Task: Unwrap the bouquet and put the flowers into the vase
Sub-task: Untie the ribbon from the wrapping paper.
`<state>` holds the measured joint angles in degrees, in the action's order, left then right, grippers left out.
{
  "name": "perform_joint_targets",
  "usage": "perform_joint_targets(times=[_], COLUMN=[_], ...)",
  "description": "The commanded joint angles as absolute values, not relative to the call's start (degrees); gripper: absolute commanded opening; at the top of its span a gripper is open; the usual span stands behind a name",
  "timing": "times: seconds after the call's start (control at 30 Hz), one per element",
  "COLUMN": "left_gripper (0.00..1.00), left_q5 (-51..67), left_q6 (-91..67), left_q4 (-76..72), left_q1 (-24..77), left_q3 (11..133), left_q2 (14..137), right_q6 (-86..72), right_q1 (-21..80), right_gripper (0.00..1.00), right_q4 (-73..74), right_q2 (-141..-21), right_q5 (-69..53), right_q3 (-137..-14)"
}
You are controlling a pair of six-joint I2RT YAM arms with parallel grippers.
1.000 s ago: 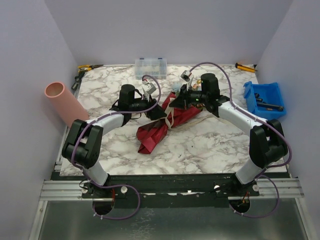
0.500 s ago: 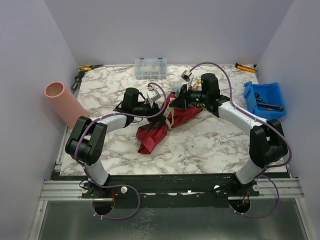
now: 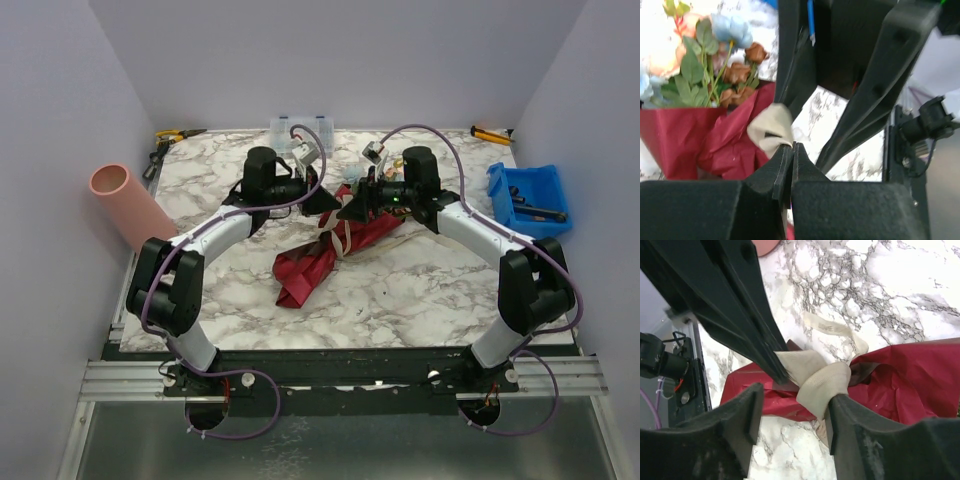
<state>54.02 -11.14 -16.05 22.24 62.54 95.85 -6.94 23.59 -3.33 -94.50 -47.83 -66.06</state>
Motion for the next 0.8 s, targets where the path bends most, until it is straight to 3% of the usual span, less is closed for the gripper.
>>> perform_joint_targets(times=[0.0,0.5,0.77], left_gripper=[0.0,0.0,0.0], left_q5=[55.69,56.53,56.56], left_q6=[-22.81,-38.91,-42.34], left_q4=[-15.56,-24.6,-27.5], left_q1=[22.24,22.5,22.81], left_q3=[67.04,67.86,67.13], left_q2=[93.58,93.74,95.04], right_q6=[-6.5,-9.91,-9.97], right_q1=[23.35,24.15,24.56], right_gripper=[0.6,0.55,0.25], right_q4=[-2.79,-7.63,-9.04], right_q2=[-95.39,-98.08,-97.67], right_q5=[-51.28,-54.21,-52.92], right_q3=[-66.93,-65.35,-64.54])
